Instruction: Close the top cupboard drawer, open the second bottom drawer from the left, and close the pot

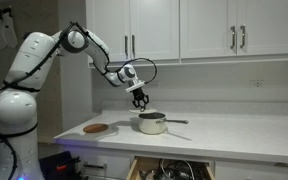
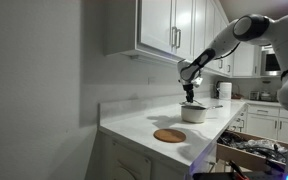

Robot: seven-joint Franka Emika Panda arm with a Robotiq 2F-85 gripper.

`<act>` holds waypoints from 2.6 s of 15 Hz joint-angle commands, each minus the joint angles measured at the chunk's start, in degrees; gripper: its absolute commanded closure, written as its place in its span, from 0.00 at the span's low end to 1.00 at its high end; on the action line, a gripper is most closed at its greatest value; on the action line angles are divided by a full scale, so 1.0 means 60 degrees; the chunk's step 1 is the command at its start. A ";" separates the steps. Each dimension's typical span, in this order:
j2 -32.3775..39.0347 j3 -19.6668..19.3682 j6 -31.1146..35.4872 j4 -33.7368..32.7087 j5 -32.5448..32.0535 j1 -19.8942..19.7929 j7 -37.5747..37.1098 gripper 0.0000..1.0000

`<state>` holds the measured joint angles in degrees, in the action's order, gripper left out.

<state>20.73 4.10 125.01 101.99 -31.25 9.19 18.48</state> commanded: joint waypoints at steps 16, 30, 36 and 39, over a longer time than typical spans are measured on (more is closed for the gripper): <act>0.0397 -0.0285 0.0583 -0.0423 -0.1287 0.0074 -0.1745 0.98; 0.0642 -0.0531 0.1582 -0.0477 -0.1301 -0.0181 -0.1605 0.98; 0.0863 -0.0628 0.1910 -0.0531 -0.1323 -0.0163 -0.1581 0.98; 0.0885 -0.0693 0.1957 -0.0540 -0.1446 -0.0129 -0.1624 0.98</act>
<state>26.06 0.69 136.20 100.52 -38.00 7.98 8.70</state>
